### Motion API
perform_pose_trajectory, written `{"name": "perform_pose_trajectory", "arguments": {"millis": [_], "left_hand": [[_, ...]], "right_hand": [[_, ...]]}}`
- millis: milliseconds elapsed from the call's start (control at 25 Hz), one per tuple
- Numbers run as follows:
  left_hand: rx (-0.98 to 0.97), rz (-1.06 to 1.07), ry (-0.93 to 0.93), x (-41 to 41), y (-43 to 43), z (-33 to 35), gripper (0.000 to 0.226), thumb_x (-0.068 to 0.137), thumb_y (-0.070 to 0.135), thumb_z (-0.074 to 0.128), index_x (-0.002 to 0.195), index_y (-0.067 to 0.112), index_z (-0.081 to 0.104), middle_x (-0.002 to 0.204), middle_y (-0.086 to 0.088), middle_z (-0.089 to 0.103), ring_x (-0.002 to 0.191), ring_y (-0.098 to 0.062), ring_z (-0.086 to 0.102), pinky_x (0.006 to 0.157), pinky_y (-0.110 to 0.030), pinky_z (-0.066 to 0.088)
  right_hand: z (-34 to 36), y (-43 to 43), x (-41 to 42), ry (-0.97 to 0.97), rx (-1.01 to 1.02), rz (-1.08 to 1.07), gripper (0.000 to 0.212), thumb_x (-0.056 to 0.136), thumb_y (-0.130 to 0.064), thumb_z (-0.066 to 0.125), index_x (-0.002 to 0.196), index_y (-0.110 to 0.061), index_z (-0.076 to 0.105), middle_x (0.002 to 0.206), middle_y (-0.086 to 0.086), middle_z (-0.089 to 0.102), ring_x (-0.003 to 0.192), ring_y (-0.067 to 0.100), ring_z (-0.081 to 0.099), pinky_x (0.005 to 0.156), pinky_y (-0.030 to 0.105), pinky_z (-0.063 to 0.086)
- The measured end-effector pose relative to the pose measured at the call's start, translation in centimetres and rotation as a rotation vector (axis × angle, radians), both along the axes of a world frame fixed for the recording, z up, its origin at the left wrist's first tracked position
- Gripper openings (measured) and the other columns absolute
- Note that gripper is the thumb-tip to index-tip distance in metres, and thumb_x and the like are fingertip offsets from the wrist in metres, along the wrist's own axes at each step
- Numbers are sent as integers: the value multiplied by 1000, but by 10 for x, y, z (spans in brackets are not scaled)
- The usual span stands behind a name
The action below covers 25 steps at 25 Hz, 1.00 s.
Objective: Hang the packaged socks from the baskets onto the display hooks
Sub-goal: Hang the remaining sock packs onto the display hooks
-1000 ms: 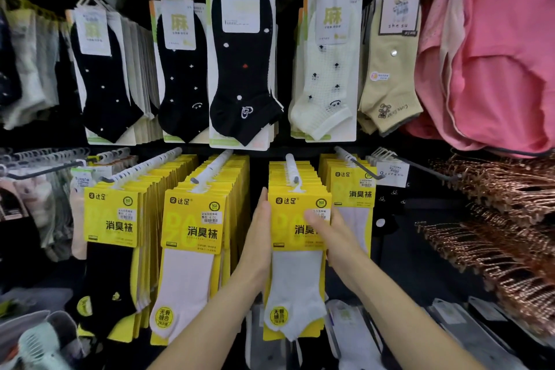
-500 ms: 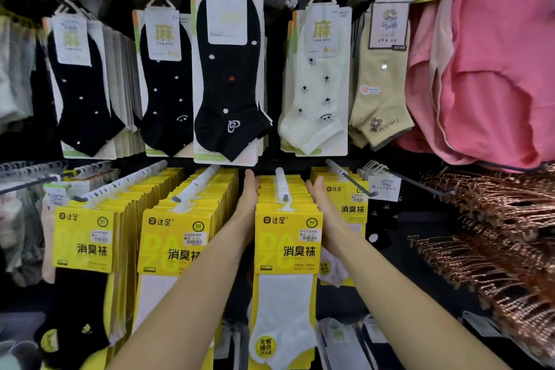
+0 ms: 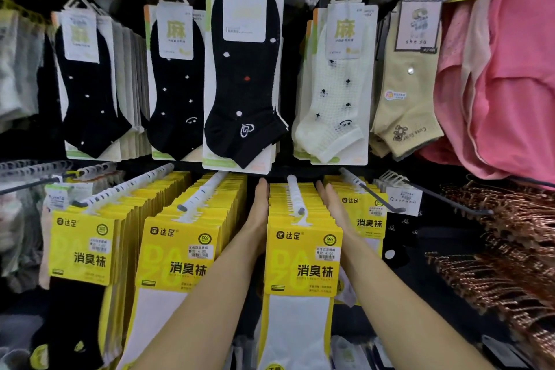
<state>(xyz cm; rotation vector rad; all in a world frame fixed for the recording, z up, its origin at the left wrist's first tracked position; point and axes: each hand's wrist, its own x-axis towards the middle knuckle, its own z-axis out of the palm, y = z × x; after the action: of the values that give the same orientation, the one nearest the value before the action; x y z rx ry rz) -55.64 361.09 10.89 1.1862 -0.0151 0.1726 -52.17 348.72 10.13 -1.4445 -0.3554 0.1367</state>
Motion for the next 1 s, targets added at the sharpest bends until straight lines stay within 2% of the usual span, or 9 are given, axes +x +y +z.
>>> {"name": "perform_pose_trajectory", "arguments": {"millis": [120,200,320,400,520,600,720,840,1000], "left_hand": [[66,7,-37,2,3,-6,32,102,27,27,101,12,54,67,7,68,50,-7,62,35,-10,42],[5,10,-34,5,8,-14,27,101,24,31,87,15,52,50,8,66,45,-3,63,36,-12,43],[-32,-16,36,-3,15,-41,53,98,51,25,108,14,62,85,-5,75,79,-17,72,68,-26,56],[53,-39,119,-5,16,-72,67,96,58,24,129,6,51,118,-22,62,105,-36,63,89,-43,52],[-25,-79,70,-7,13,-96,52,102,37,27,121,-11,26,116,-35,28,64,-33,69,52,-31,55],[-97,-153,46,-8,13,-94,43,103,34,24,115,-8,22,108,-31,28,52,-22,67,44,-24,51],[-9,-192,17,-15,12,-103,39,101,46,21,108,14,41,101,-8,48,84,-29,60,51,-24,53],[43,-160,25,-19,9,-111,38,102,43,20,97,18,49,96,-12,56,65,-16,71,53,-23,52],[34,-117,98,-29,8,-106,56,97,58,17,100,23,61,95,-8,68,66,-14,70,59,-26,54]], "right_hand": [[0,0,6,-24,-76,-51,53,101,-41,15,149,-20,15,156,0,18,144,16,17,113,34,17],[-4,-4,1,56,-14,-57,52,100,-44,22,146,-19,26,146,0,36,138,19,31,100,30,39],[-24,-16,-20,208,94,30,42,97,-51,29,104,-27,62,91,-8,71,85,14,70,58,26,50],[-47,-18,-30,253,71,22,53,99,-45,30,66,-21,63,50,-3,65,44,10,63,45,23,46],[-64,-13,-39,272,117,-17,73,103,-21,28,35,-15,54,31,-3,49,25,7,48,29,13,36],[-65,-13,-40,273,130,21,83,103,-21,27,24,-13,50,31,-4,49,25,6,47,28,12,35],[-71,-14,-34,284,173,0,82,103,-29,27,28,-14,55,35,-4,53,29,7,52,31,13,38],[-77,-14,-35,291,189,-9,82,103,-29,29,26,-14,55,35,-3,54,29,8,52,31,14,39],[-75,-18,-37,293,60,-57,60,101,-43,30,57,-22,66,53,-4,67,48,10,64,55,26,50]]}}
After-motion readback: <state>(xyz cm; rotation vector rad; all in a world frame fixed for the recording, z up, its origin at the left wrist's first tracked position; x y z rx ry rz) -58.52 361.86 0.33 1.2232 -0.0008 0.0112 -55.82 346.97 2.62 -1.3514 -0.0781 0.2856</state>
